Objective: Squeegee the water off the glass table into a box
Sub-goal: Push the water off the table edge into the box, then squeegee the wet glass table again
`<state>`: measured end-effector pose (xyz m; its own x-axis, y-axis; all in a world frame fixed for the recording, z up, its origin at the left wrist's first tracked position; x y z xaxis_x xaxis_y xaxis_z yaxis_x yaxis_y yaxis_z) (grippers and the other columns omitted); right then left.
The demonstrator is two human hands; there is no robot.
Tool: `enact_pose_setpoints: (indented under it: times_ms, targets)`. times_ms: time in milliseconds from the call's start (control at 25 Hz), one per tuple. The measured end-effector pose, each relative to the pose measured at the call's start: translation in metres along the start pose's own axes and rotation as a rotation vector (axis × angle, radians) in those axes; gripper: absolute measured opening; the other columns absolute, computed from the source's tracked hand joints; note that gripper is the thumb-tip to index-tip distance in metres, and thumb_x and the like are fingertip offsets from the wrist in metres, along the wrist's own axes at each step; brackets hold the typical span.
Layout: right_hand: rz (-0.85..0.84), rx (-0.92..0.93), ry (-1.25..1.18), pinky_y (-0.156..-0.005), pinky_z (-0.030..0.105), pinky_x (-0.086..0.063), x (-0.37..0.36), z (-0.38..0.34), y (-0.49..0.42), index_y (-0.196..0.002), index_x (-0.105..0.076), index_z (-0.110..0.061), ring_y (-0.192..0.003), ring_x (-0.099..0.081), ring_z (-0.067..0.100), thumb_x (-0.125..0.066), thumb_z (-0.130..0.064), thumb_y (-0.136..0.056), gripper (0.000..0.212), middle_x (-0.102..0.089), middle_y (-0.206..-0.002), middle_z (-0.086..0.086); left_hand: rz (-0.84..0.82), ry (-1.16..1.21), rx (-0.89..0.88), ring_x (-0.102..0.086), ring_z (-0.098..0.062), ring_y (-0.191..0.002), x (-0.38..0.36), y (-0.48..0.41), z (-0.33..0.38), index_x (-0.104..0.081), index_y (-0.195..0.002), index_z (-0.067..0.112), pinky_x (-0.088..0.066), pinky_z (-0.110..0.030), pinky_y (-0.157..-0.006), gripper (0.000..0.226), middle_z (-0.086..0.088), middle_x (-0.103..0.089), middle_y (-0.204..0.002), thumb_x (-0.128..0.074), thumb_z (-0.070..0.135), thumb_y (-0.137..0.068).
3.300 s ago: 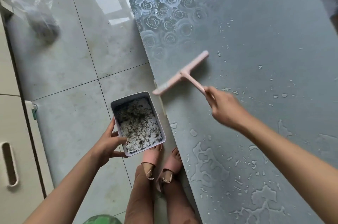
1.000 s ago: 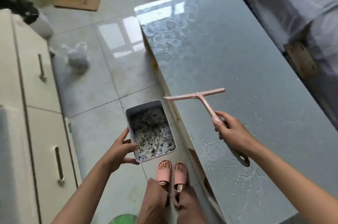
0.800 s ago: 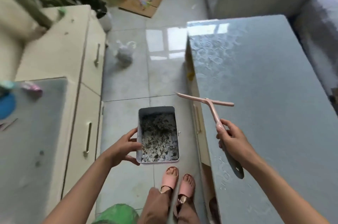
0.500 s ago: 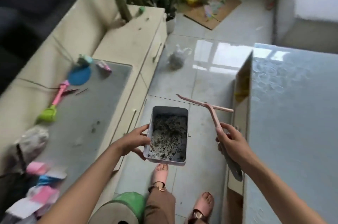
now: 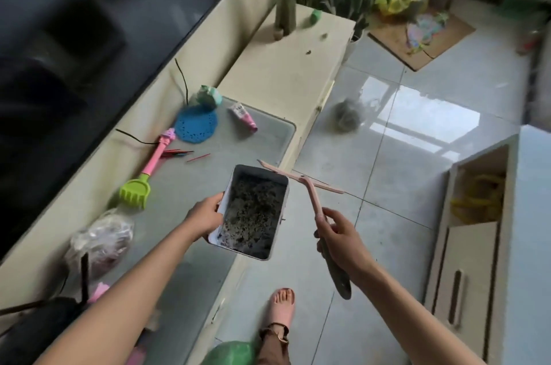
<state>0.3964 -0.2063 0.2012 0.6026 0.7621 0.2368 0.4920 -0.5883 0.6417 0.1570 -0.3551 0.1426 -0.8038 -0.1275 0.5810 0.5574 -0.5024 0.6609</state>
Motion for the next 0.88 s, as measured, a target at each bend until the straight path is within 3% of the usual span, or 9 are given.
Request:
enact_pose_setpoints:
  times_ms: [160, 400, 720, 880]
  targets:
    - [-0.003, 0.018, 0.025, -0.055, 0.021, -0.046, -0.044, -0.016, -0.058, -0.118, -0.05, -0.02, -0.061, -0.054, 0.014, -0.044, -0.027, -0.1, 0.02, -0.057, -0.082, 0.006, 0.087, -0.174, 0.027, -0.059, -0.033, -0.104, 0.028, -0.079, -0.038, -0.053, -0.131, 0.031, -0.042, -0.031, -0.072, 0.048, -0.009, -0.064, -0.121, -0.047, 0.011, -0.088]
    - [0.034, -0.024, 0.041, -0.05, 0.016, -0.044, -0.06, 0.003, -0.108, -0.114, -0.054, -0.025, -0.057, -0.052, 0.012, -0.047, -0.027, -0.098, 0.017, -0.057, -0.078, 0.004, 0.09, -0.243, 0.027, -0.055, -0.033, -0.113, 0.025, -0.163, -0.075, -0.048, -0.135, 0.028, -0.044, -0.032, -0.082, 0.043, -0.006, -0.058, -0.132, -0.042, 0.016, -0.094]
    - [0.116, -0.015, 0.018, -0.053, 0.019, -0.045, -0.028, -0.001, -0.12, -0.116, -0.053, -0.028, -0.049, -0.053, 0.006, -0.047, -0.03, -0.098, 0.018, -0.058, -0.078, 0.003, 0.085, -0.144, 0.115, -0.051, -0.031, -0.124, 0.018, -0.168, -0.093, -0.039, -0.145, 0.019, -0.044, -0.038, -0.097, 0.054, -0.007, -0.053, -0.139, -0.055, 0.022, -0.094]
    - [0.191, 0.016, -0.048, -0.056, 0.024, -0.045, 0.012, -0.008, -0.093, -0.114, -0.055, -0.03, -0.049, -0.053, 0.005, -0.049, -0.031, -0.097, 0.018, -0.057, -0.075, 0.001, 0.192, -0.144, 0.059, -0.04, -0.034, -0.133, 0.029, -0.137, -0.042, -0.026, -0.15, 0.012, -0.036, -0.041, -0.104, 0.066, -0.013, -0.038, -0.149, -0.058, 0.022, -0.093]
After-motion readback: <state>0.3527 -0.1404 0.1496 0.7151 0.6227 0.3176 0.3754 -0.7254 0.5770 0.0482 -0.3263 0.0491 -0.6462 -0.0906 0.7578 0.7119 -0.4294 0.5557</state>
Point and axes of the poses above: each hand's wrist, its own y-axis away from the middle knuckle, its own x-axis out of the back of the hand, z = x × y, the point moved 9 cm from there along -y, towards the middle knuckle
